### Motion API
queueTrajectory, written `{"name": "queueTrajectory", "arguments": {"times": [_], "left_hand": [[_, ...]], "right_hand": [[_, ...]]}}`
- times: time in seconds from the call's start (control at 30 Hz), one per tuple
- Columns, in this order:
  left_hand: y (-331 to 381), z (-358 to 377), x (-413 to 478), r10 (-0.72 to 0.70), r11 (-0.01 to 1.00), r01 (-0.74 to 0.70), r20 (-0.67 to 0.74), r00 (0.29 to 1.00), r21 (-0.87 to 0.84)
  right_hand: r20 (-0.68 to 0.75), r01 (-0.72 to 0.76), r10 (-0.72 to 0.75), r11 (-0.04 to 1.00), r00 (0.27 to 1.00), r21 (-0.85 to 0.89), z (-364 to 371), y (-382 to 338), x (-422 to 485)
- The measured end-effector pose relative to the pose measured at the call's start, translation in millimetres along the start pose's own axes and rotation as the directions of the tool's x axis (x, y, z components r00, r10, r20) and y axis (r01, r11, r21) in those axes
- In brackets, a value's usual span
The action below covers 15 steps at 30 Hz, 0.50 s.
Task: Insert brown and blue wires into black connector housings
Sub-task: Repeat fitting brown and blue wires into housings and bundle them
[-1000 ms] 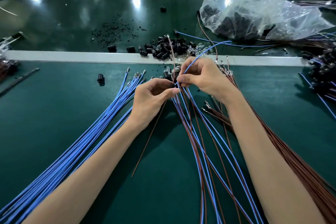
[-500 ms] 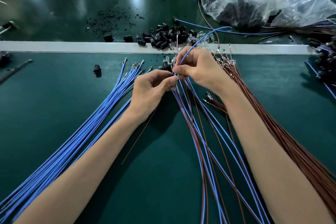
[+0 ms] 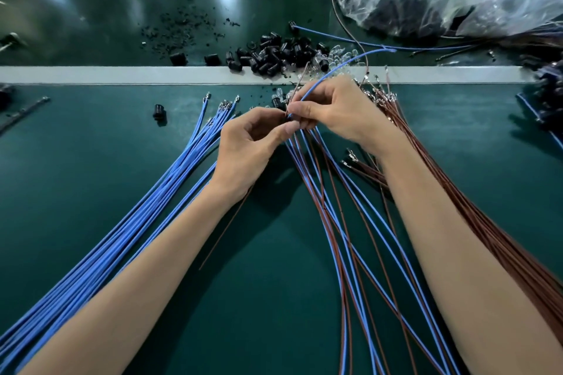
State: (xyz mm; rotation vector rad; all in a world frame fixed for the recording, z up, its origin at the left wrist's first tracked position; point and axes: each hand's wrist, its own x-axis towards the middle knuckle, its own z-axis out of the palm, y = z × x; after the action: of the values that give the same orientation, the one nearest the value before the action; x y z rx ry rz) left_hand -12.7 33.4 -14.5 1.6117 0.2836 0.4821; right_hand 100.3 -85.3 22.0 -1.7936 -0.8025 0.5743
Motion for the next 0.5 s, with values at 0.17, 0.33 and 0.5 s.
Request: {"name": "queueTrajectory", "arguments": {"times": [0.17, 0.33, 0.5], "left_hand": [[0.2, -1.9, 1.1, 0.007, 0.999, -0.006, -0.021, 1.0, 0.047], [2.7, -0.5, 0.7, -0.053, 0.992, 0.05, -0.028, 0.998, -0.114], [1.0, -1.9, 1.2, -0.039, 0.994, 0.046, 0.071, 0.997, -0.099]], "right_hand": [[-0.056, 0.05, -0.046, 0.997, 0.997, 0.064, 0.3, 4.5, 2.9], [-0.083, 0.155, -0.149, 0.984, 0.985, 0.084, -0.6, 6.5, 0.4], [-0.108, 0.112, -0.087, 0.962, 0.99, 0.249, -1.0, 6.6, 1.0]]}}
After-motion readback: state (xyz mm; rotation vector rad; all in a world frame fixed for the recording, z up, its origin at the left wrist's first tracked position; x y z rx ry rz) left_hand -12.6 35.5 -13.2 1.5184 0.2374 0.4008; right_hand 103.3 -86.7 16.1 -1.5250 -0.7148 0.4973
